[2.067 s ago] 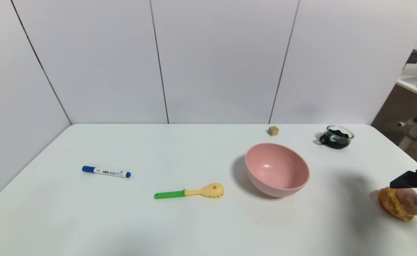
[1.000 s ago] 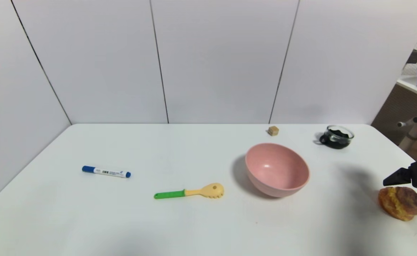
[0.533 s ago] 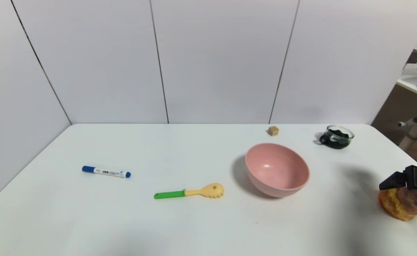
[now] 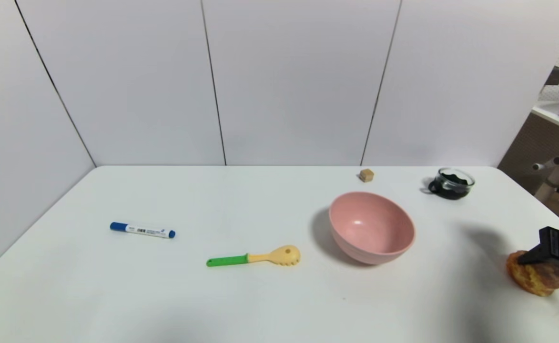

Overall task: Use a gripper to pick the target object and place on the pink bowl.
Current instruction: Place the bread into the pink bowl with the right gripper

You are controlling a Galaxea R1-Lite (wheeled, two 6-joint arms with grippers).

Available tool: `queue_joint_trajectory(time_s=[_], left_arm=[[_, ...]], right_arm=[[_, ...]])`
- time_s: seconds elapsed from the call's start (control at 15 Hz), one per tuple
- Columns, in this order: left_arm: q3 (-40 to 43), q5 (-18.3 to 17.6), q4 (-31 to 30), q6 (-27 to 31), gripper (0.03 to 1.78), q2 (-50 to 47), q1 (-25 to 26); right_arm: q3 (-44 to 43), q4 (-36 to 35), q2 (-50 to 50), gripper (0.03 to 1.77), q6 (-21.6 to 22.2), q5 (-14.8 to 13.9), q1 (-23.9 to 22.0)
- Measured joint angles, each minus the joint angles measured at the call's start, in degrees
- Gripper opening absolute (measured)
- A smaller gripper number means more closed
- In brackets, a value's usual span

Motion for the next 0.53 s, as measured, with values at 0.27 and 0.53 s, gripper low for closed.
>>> queue_joint_trajectory(time_s=[0.27, 0.53], left_arm=[[0.00, 0.02, -0.02, 0.00, 1.69, 0.00, 0.00], [0.00, 0.00, 0.00, 0.00, 1.69, 0.02, 0.00]], right_arm=[[-2.49, 0.06, -1.23, 0.73, -0.20, -0.13, -0.13], [-7.17, -0.13, -4.11, 0.72, -1.24, -0.11, 2.51]])
